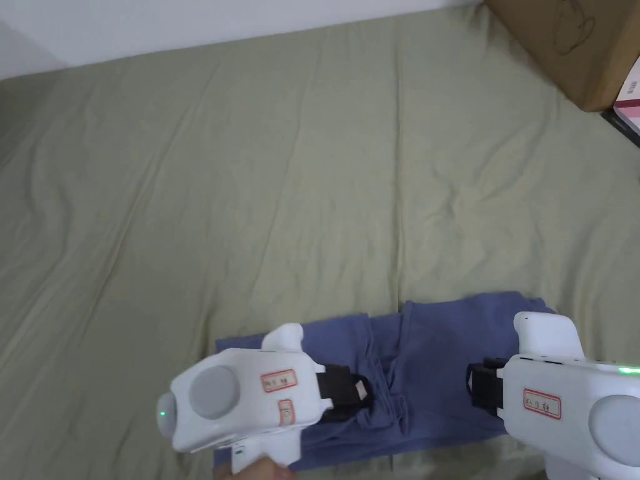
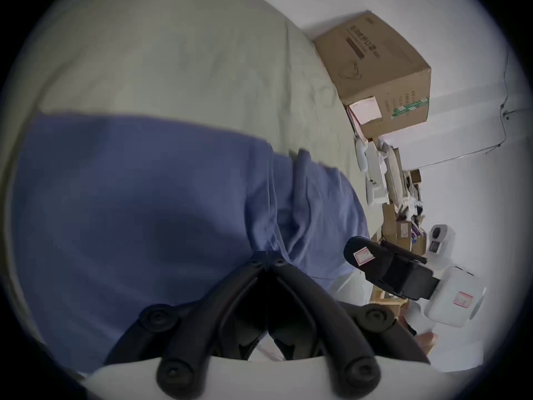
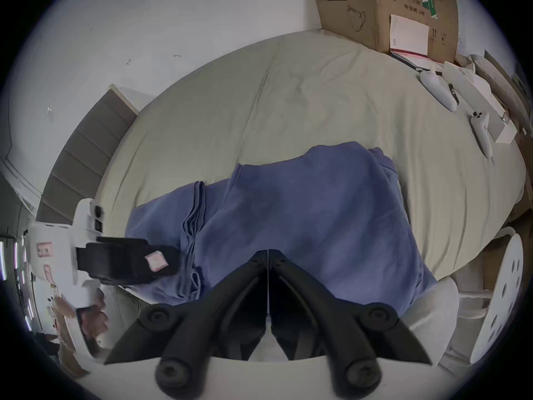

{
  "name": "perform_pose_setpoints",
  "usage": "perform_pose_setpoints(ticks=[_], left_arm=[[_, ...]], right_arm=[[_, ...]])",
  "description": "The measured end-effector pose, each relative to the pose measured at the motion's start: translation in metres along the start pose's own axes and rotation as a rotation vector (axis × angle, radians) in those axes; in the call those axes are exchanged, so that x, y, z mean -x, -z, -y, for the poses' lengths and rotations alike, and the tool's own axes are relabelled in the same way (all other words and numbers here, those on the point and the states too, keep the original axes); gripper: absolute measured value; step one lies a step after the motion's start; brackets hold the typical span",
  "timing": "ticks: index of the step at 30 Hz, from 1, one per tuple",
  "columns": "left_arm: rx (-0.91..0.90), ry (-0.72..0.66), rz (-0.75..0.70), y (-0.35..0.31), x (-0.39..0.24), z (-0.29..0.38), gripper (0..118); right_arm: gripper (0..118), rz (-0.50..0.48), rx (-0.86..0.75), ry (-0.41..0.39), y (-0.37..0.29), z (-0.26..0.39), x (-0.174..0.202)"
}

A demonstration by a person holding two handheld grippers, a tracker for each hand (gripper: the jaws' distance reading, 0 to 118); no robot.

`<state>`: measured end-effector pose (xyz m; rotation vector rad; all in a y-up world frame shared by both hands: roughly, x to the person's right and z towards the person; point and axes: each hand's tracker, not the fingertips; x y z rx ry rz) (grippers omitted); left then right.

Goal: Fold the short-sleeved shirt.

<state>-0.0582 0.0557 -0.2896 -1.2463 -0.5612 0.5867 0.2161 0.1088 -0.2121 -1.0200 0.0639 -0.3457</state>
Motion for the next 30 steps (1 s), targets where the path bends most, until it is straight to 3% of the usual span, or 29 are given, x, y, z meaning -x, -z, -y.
perform_pose_setpoints(ticks=[4, 7, 10, 17, 24, 25, 26, 27, 28, 29, 30], left_arm=[[0.016, -0.030, 0.015, 0.008, -0.011, 0.015, 0], [0.109, 0.095, 0.008, 0.018, -0.030, 0.025, 0], [0.080, 0.136, 0.006, 0.016, -0.043, 0.034, 0], [-0.090, 0.039, 0.092, -0.062, -0.019, 0.005, 0], [-0.224, -0.114, -0.048, -0.137, 0.071, 0.001, 2], [-0.225, -0.140, -0.043, -0.141, 0.083, 0.004, 12], [-0.228, -0.155, -0.032, -0.143, 0.097, 0.006, 34], [-0.225, -0.161, -0.026, -0.142, 0.107, 0.008, 78], [-0.211, -0.185, -0.033, -0.139, 0.114, 0.010, 99], [-0.201, -0.193, -0.029, -0.135, 0.119, 0.011, 106], [-0.191, -0.189, -0.028, -0.131, 0.123, 0.012, 104]], right_arm=[[0, -0.022, -0.010, 0.038, -0.006, 0.005, -0.003], [0, -0.029, -0.006, 0.044, -0.004, 0.007, -0.004], [0, -0.032, -0.006, 0.041, -0.008, 0.009, -0.003], [0, -0.040, -0.025, 0.042, -0.017, 0.007, -0.001], [0, -0.062, 0.002, 0.018, -0.007, 0.005, 0.016], [0, -0.062, 0.009, 0.002, -0.005, 0.005, 0.020], [0, -0.063, 0.014, -0.013, -0.004, 0.005, 0.025], [0, -0.067, 0.018, -0.024, -0.002, 0.005, 0.030], [0, -0.070, 0.025, -0.032, -0.001, 0.005, 0.034], [0, -0.073, 0.030, -0.041, 0.001, 0.005, 0.038], [0, -0.078, 0.036, -0.052, 0.002, 0.004, 0.043]])
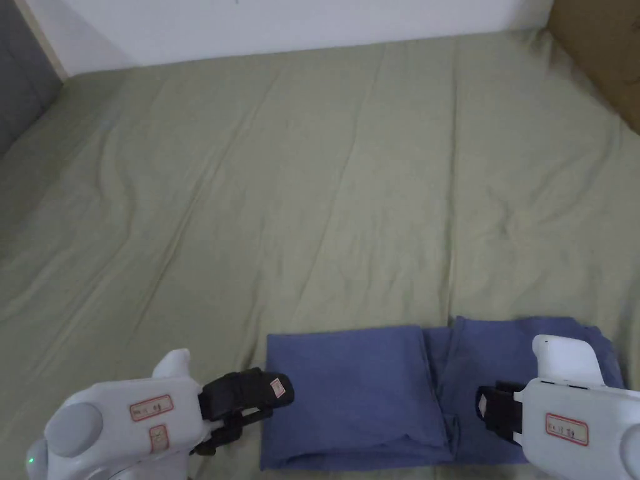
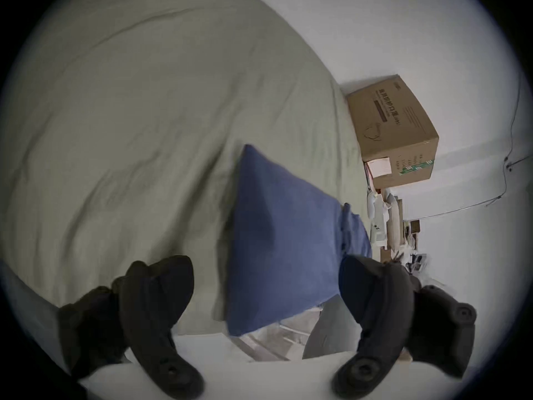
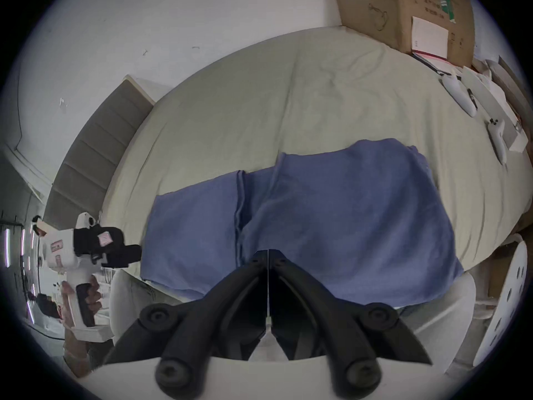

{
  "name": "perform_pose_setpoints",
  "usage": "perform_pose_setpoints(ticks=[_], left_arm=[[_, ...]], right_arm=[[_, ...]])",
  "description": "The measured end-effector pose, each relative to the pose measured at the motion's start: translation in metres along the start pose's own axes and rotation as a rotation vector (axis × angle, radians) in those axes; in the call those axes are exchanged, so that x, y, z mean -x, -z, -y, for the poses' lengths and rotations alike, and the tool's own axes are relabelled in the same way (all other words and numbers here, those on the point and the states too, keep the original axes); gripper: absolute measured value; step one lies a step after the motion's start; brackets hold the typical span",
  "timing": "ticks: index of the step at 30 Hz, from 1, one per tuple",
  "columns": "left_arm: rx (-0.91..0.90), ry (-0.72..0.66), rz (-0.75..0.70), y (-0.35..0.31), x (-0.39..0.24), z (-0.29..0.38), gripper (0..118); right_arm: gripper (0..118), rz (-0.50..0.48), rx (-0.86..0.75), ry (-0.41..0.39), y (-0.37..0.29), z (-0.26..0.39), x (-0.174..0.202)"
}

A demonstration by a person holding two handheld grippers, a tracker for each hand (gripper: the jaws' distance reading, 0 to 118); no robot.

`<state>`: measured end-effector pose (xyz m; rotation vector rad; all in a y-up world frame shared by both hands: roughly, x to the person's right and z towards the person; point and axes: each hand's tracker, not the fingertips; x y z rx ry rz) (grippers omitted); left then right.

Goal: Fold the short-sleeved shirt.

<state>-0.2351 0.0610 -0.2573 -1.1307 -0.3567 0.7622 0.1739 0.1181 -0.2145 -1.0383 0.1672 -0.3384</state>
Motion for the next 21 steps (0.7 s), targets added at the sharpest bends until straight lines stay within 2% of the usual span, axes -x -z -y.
perform_pose_setpoints(ticks=[5, 7, 8, 9, 10, 11, 12, 14, 17, 21], left_arm=[[0.028, -0.041, 0.104, 0.022, 0.009, -0.002, 106], [0.010, -0.066, 0.218, 0.033, 0.016, -0.010, 105], [0.051, -0.120, 0.287, 0.041, 0.017, -0.011, 103], [0.067, -0.168, 0.334, 0.048, 0.020, -0.012, 96], [0.082, -0.209, 0.403, 0.057, 0.020, -0.014, 80], [0.105, -0.194, 0.418, 0.066, 0.020, -0.014, 44], [0.147, -0.132, 0.368, 0.076, 0.019, -0.015, 13], [0.150, -0.101, 0.239, 0.084, 0.019, -0.015, 13], [0.137, -0.131, 0.349, 0.070, 0.023, -0.026, 13], [0.132, -0.072, 0.314, 0.051, 0.023, -0.048, 13]], right_arm=[[0, -0.026, 0.036, -0.021, 0.010, -0.005, 0.018], [0, -0.016, 0.044, -0.034, 0.014, -0.007, 0.025], [0, -0.013, 0.049, -0.041, 0.016, -0.008, 0.028], [0, -0.012, 0.053, -0.046, 0.017, -0.009, 0.030], [0, -0.012, 0.056, -0.050, 0.018, -0.010, 0.031], [0, -0.010, 0.062, -0.054, 0.019, -0.010, 0.033], [0, -0.008, 0.066, -0.057, 0.020, -0.011, 0.035], [0, 0.000, 0.076, -0.068, 0.022, -0.011, 0.038], [0, 0.016, 0.082, -0.080, 0.021, -0.010, 0.036], [0, 0.031, 0.086, -0.065, 0.025, -0.014, 0.041]])
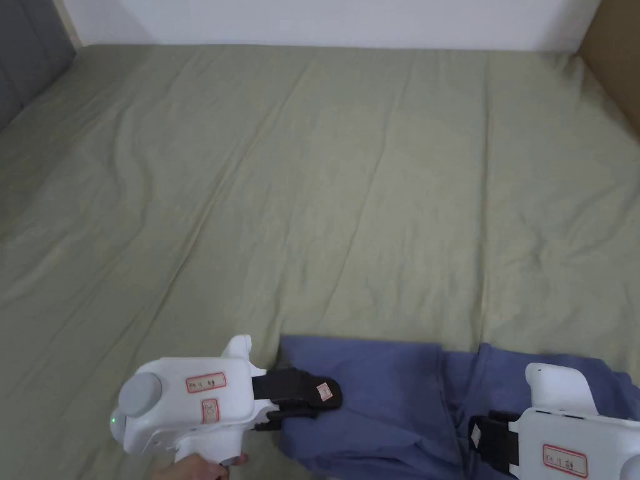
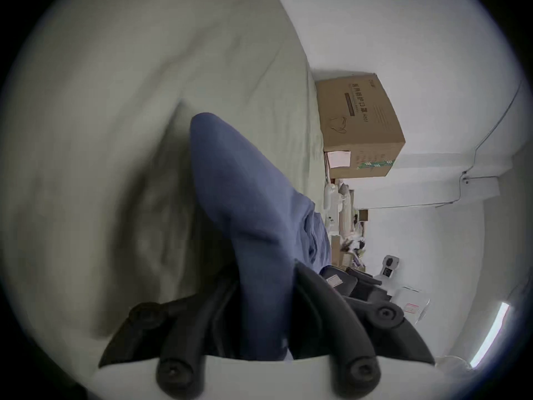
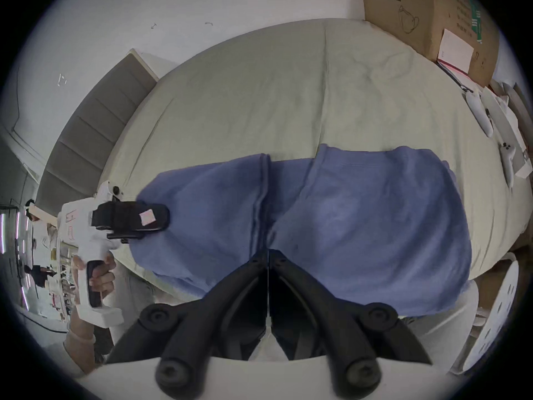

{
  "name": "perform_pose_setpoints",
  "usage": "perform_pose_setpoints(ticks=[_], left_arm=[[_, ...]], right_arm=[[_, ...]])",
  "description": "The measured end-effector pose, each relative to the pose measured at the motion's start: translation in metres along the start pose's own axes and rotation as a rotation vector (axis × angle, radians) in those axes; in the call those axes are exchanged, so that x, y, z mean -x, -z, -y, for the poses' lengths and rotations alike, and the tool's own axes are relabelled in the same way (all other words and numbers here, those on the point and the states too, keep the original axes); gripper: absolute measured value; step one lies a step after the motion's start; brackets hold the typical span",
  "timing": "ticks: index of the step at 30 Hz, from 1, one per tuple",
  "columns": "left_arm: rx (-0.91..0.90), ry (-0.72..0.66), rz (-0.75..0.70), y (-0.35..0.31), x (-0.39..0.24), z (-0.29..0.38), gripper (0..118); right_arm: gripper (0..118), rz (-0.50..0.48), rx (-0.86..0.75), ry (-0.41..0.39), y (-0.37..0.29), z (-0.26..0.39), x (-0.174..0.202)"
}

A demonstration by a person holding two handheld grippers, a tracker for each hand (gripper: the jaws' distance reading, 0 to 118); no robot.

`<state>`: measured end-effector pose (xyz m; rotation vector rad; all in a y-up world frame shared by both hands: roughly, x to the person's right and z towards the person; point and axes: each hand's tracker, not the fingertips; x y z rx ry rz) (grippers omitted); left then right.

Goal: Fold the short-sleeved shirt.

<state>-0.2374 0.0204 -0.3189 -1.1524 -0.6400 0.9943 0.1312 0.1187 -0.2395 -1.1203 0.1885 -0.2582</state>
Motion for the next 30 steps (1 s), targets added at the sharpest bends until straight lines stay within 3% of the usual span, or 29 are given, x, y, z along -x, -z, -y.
perform_pose_setpoints(ticks=[5, 10, 19, 25, 30], left_arm=[[-0.012, 0.037, -0.046, -0.030, 0.006, -0.016, 13], [-0.073, 0.058, -0.155, -0.095, 0.022, -0.031, 13], [-0.225, -0.017, -0.372, -0.205, 0.042, -0.036, 13], [-0.244, -0.012, -0.393, -0.197, -0.002, -0.035, 13], [-0.204, 0.092, -0.414, -0.171, -0.091, -0.036, 13]], right_arm=[[0, -0.024, 0.004, 0.011, 0.009, -0.010, 0.008], [0, -0.018, -0.002, -0.039, 0.007, -0.018, 0.030], [0, -0.026, 0.019, -0.071, 0.014, -0.016, 0.041], [0, -0.013, 0.028, -0.043, 0.016, -0.011, 0.028], [0, 0.015, 0.007, -0.015, 0.006, -0.009, 0.008]])
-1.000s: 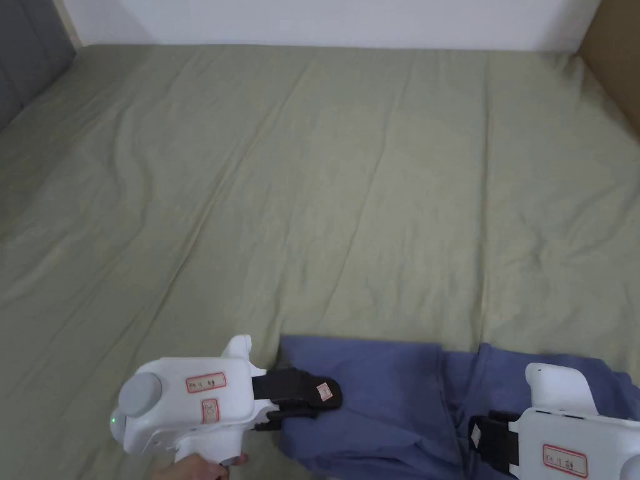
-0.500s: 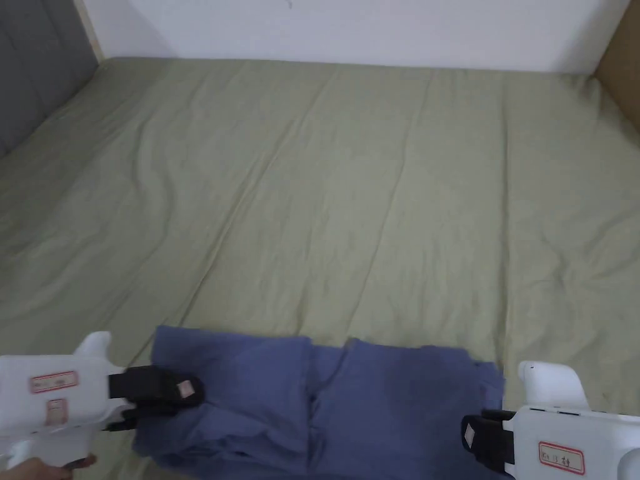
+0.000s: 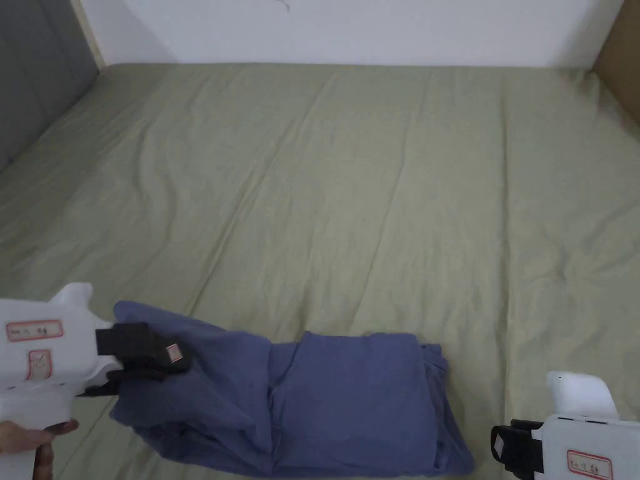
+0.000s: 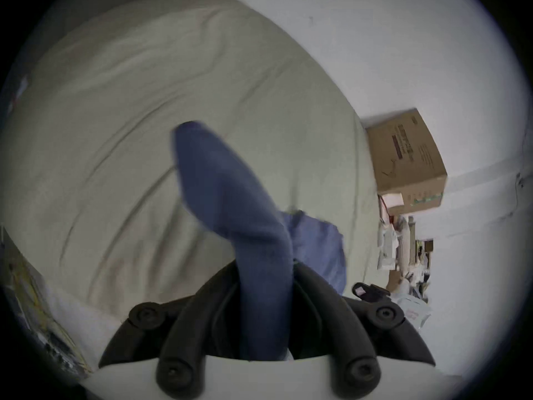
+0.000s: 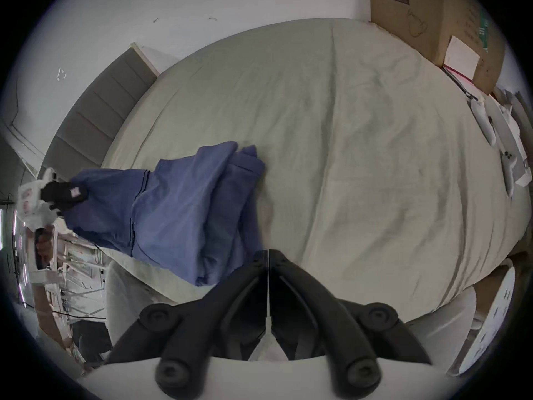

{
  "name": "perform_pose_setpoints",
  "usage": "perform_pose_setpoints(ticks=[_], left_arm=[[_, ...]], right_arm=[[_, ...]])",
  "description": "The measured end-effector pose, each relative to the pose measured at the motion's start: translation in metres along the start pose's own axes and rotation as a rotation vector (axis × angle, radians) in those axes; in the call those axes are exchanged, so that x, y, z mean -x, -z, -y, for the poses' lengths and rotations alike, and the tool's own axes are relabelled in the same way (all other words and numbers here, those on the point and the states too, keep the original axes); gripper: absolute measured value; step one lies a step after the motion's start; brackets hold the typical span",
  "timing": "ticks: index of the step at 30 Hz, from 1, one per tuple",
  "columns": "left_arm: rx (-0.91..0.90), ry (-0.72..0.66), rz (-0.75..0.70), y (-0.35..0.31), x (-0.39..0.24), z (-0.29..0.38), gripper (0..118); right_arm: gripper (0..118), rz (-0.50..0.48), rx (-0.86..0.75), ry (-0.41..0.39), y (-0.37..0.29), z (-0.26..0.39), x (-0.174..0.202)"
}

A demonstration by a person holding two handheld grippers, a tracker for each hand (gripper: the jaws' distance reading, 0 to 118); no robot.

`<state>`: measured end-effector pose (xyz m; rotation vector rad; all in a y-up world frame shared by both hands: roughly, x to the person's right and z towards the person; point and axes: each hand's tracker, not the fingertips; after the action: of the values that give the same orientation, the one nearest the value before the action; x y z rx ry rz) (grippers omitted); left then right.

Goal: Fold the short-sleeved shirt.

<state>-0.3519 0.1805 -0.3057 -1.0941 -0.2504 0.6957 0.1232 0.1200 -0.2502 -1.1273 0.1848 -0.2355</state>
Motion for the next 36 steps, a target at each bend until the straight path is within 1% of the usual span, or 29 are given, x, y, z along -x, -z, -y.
perform_pose_setpoints(ticks=[2, 6, 8, 9, 11, 12, 13, 14, 15, 16, 17, 20, 23, 24, 25, 26, 27, 28, 29, 30, 33, 34, 36], left_arm=[[0.009, 0.070, 0.030, 0.002, -0.039, 0.002, 13], [0.072, 0.104, 0.097, 0.038, -0.098, 0.010, 13], [0.138, 0.211, 0.101, 0.070, -0.124, 0.018, 13], [0.107, 0.206, 0.076, 0.089, -0.132, 0.026, 14], [0.192, 0.274, 0.053, 0.128, -0.148, 0.039, 14], [0.221, 0.289, 0.023, 0.143, -0.155, 0.046, 19], [0.258, 0.300, 0.004, 0.161, -0.157, 0.055, 30], [0.302, 0.329, 0.027, 0.174, -0.159, 0.061, 49], [0.339, 0.332, 0.045, 0.184, -0.161, 0.066, 78], [0.350, 0.300, 0.049, 0.187, -0.161, 0.070, 97], [0.355, 0.286, 0.059, 0.188, -0.162, 0.074, 107], [0.292, 0.285, 0.093, 0.168, -0.158, 0.068, 107], [0.201, 0.243, 0.083, 0.141, -0.139, 0.055, 102], [0.165, 0.229, 0.086, 0.134, -0.131, 0.051, 96], [0.127, 0.207, 0.082, 0.130, -0.124, 0.049, 76], [0.115, 0.196, 0.049, 0.131, -0.116, 0.047, 46], [0.112, 0.179, -0.010, 0.134, -0.108, 0.047, 7], [0.102, 0.177, -0.037, 0.137, -0.102, 0.049, 5], [0.111, 0.198, -0.038, 0.144, -0.099, 0.052, 4], [0.122, 0.178, -0.022, 0.150, -0.094, 0.056, 4], [0.203, 0.115, 0.094, 0.173, -0.095, 0.072, 4], [0.220, 0.134, 0.120, 0.180, -0.099, 0.077, 4], [0.244, 0.177, 0.106, 0.196, -0.112, 0.087, 4]], right_arm=[[0, 0.007, -0.008, 0.035, -0.002, 0.001, -0.010], [0, 0.001, -0.023, 0.069, -0.011, 0.004, -0.030], [0, 0.002, -0.036, 0.076, -0.017, 0.007, -0.038], [0, 0.007, -0.038, 0.081, -0.020, 0.009, -0.043], [0, 0.011, -0.049, 0.103, -0.025, 0.012, -0.052], [0, 0.012, -0.051, 0.115, -0.026, 0.014, -0.056], [0, 0.020, -0.050, 0.131, -0.029, 0.016, -0.061], [0, 0.027, -0.057, 0.145, -0.031, 0.019, -0.066], [0, 0.032, -0.063, 0.161, -0.033, 0.022, -0.071], [0, 0.034, -0.061, 0.175, -0.035, 0.024, -0.075], [0, 0.036, -0.060, 0.185, -0.036, 0.026, -0.079], [0, 0.051, -0.056, 0.199, -0.038, 0.031, -0.085], [0, 0.051, -0.056, 0.201, -0.037, 0.032, -0.086], [0, 0.048, -0.057, 0.200, -0.037, 0.031, -0.085], [0, 0.043, -0.060, 0.198, -0.036, 0.031, -0.084], [0, 0.040, -0.062, 0.197, -0.035, 0.031, -0.083], [0, 0.036, -0.062, 0.195, -0.033, 0.029, -0.081], [0, 0.028, -0.062, 0.189, -0.032, 0.028, -0.079], [0, 0.021, -0.062, 0.182, -0.031, 0.028, -0.078], [0, 0.019, -0.060, 0.179, -0.029, 0.027, -0.076], [0, 0.013, -0.051, 0.166, -0.026, 0.027, -0.073], [0, 0.012, -0.048, 0.163, -0.026, 0.027, -0.073], [0, 0.010, -0.044, 0.163, -0.024, 0.028, -0.075]])
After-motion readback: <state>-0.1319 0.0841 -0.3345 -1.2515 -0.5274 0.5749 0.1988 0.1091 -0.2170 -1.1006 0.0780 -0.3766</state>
